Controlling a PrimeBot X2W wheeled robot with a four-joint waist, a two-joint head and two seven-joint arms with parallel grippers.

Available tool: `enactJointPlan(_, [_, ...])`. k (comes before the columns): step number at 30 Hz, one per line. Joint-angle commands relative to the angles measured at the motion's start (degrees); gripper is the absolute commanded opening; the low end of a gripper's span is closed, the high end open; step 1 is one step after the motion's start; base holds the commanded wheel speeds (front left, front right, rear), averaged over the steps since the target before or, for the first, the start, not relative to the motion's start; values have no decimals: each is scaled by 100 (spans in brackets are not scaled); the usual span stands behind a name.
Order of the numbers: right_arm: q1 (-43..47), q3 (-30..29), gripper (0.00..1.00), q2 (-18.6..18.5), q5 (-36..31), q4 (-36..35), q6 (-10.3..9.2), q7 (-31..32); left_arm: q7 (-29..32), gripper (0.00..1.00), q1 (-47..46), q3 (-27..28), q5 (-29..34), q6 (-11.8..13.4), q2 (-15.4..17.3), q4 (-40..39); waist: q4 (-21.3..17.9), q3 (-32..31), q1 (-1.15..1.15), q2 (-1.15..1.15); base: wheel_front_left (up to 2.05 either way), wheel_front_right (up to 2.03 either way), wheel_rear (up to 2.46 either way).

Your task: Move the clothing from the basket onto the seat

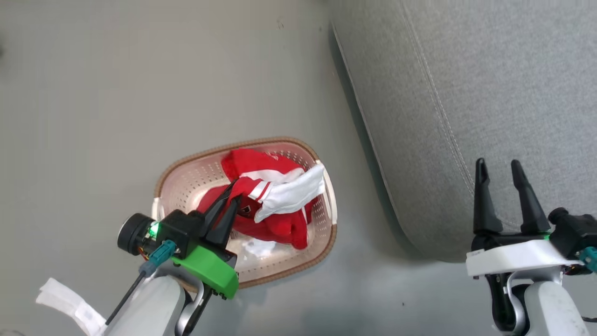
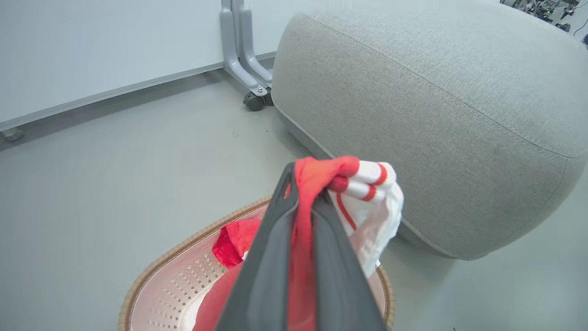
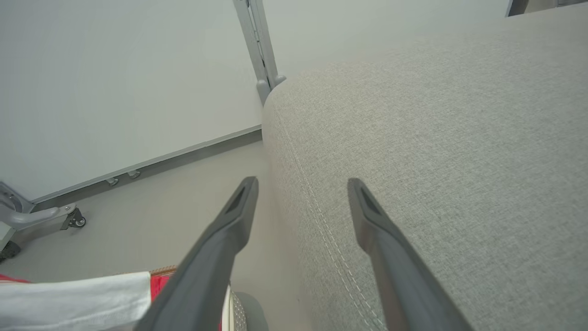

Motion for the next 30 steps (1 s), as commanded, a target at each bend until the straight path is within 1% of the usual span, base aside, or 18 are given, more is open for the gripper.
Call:
enactJointPlan(1, [124, 45, 100, -16, -103, 24, -4, -4, -3, 0, 181, 83, 35, -44, -32, -33, 374, -665, 0, 0, 0, 0, 0])
enactJointPlan(5, [333, 118, 100, -18, -164, 124, -4, -4, -3, 0, 393, 380, 86, -90, -251, -164, 451, -1112, 0, 0, 0, 0, 0])
enactJointPlan(10, [523, 251, 100, -18, -178, 205, -4, -4, -4, 0, 575, 673, 54, -118, -518, -372, 449, -1597, 0, 0, 0, 0, 0])
enactJointPlan(18, [767, 452, 100, -17, -199, 319, -4, -4, -4, 0, 658, 947, 86, -134, -856, -732, 387, -2212, 0, 0, 0, 0, 0])
enactJointPlan(24, [936, 684, 100, -16, -176, 404, -3, -4, -3, 0, 499, 1043, 72, -138, -997, -961, 354, -2417, 0, 0, 0, 0, 0])
enactJointPlan(30, [951, 1041, 100, -16, -288, 358, -4, -4, -3, 0, 247, 1046, 28, -140, -1064, -968, 320, -2497, 0, 0, 0, 0, 0])
